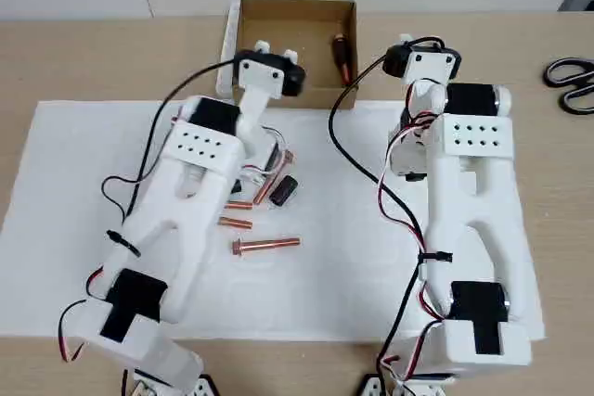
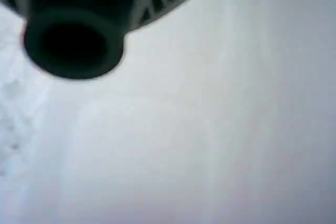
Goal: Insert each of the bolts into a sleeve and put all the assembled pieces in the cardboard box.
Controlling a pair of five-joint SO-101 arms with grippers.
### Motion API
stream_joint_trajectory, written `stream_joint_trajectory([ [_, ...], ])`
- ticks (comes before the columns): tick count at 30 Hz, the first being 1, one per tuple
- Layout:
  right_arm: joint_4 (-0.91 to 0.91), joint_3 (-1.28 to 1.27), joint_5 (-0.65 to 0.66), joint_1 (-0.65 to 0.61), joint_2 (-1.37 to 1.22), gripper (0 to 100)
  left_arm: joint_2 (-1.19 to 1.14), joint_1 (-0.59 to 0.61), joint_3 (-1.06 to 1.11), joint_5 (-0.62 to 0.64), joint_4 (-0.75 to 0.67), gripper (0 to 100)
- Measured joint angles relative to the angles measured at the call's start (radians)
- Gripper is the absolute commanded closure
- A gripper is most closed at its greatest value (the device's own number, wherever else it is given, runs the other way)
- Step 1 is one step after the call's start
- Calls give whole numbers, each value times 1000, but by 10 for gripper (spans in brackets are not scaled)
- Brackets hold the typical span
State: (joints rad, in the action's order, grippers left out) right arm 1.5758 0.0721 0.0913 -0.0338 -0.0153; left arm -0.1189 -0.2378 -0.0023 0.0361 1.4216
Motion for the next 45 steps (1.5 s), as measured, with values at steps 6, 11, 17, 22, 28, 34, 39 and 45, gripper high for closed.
stream_joint_trajectory([
  [6,0,0,35,-117,0,991,-9,34,-87,-137,29,989],
  [11,0,0,78,-150,0,991,-78,35,-190,-221,97,988],
  [17,-44,0,81,-150,0,991,-336,40,-454,-242,213,901],
  [22,-55,0,81,-155,0,991,-554,40,-753,-242,299,892],
  [28,-55,0,81,-114,0,991,-717,40,-968,-242,313,897],
  [34,-66,0,81,-61,0,991,-786,40,-982,-229,313,897],
  [39,-83,0,81,-55,0,991,-790,12,-982,-226,313,897],
  [45,-83,0,81,-55,0,991,-790,-29,-988,-192,315,897],
])
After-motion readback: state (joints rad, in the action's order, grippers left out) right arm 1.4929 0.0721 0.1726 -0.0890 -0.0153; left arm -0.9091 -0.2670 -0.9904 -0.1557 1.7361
